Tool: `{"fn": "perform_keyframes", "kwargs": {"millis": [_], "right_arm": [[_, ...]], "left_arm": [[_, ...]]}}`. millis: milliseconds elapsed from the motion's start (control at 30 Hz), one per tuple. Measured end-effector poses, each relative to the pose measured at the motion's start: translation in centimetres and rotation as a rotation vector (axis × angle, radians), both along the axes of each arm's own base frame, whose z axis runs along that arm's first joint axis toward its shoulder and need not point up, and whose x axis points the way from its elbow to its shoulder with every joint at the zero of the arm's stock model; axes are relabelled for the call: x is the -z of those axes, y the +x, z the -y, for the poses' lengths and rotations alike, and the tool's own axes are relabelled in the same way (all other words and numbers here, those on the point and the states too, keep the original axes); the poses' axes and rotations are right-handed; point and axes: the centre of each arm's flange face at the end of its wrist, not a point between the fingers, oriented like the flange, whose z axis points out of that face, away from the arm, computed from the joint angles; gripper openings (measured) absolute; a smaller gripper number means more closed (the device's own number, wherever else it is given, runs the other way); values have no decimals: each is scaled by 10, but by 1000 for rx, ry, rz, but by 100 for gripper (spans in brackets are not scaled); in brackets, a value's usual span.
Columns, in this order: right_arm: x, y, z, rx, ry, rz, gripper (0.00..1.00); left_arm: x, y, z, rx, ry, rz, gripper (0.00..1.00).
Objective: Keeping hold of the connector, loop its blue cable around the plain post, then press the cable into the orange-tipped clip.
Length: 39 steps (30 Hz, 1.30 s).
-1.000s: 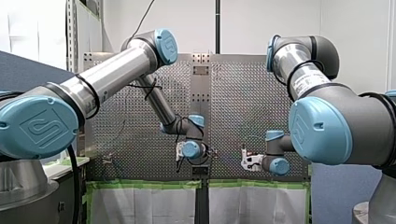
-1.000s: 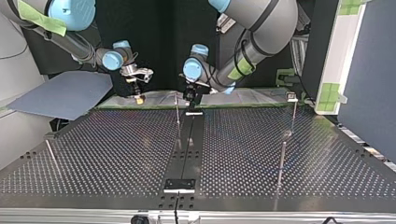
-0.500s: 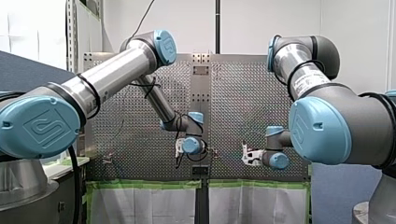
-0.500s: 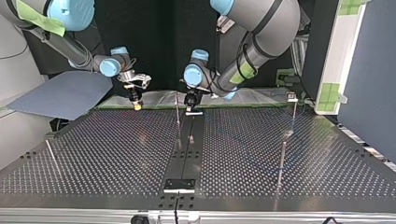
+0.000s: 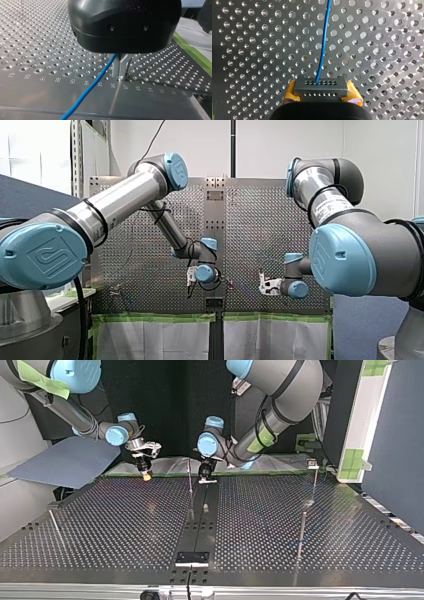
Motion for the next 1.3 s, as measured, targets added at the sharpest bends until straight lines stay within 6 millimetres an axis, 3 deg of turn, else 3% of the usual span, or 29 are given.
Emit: {"fn": "perform_keyframes", "kwargs": {"millis": [167, 200, 233, 267, 300, 333, 400, 433, 467, 667, 700, 733, 800, 1067, 1300], "right_arm": [[0, 0, 0, 0, 0, 0, 0], [0, 0, 0, 0, -1, 0, 0], [0, 0, 0, 0, -1, 0, 0], [0, 0, 0, 0, -1, 0, 0], [0, 0, 0, 0, -1, 1, 0], [0, 0, 0, 0, -1, 1, 0], [0, 0, 0, 0, -1, 1, 0], [0, 0, 0, 0, -1, 1, 0], [0, 0, 0, 0, -1, 0, 0], [0, 0, 0, 0, 2, 0, 0], [0, 0, 0, 0, 2, -1, 0], [0, 0, 0, 0, 2, -1, 0], [0, 0, 0, 0, 3, -1, 0], [1, 0, -1, -4, 6, -1, 0], [1, 3, -3, -8, 9, -3, 0]], "left_arm": [[0, 1, -1, -2, 1, 0, 3], [0, 1, -1, -2, 0, 0, 9], [0, 1, -2, -2, 0, 0, 9], [0, 2, -2, -3, 0, 0, 15], [0, 2, -2, -3, 1, 0, 27], [0, 2, -2, -4, 1, 0, 27], [0, 2, -3, -6, 3, 1, 45], [0, 2, -3, -9, 4, 2, 45], [0, 2, -3, -12, 4, 3, 59], [0, 2, -3, -3, 21, -1, 64], [0, 1, -4, -1, 28, -4, 75], [1, 1, -4, -1, 34, -6, 75], [1, 1, -5, 2, 46, -8, 100], [4, -5, -3, 43, 110, -30, 100], [18, -25, -12, 26, 221, -93, 100]]}}
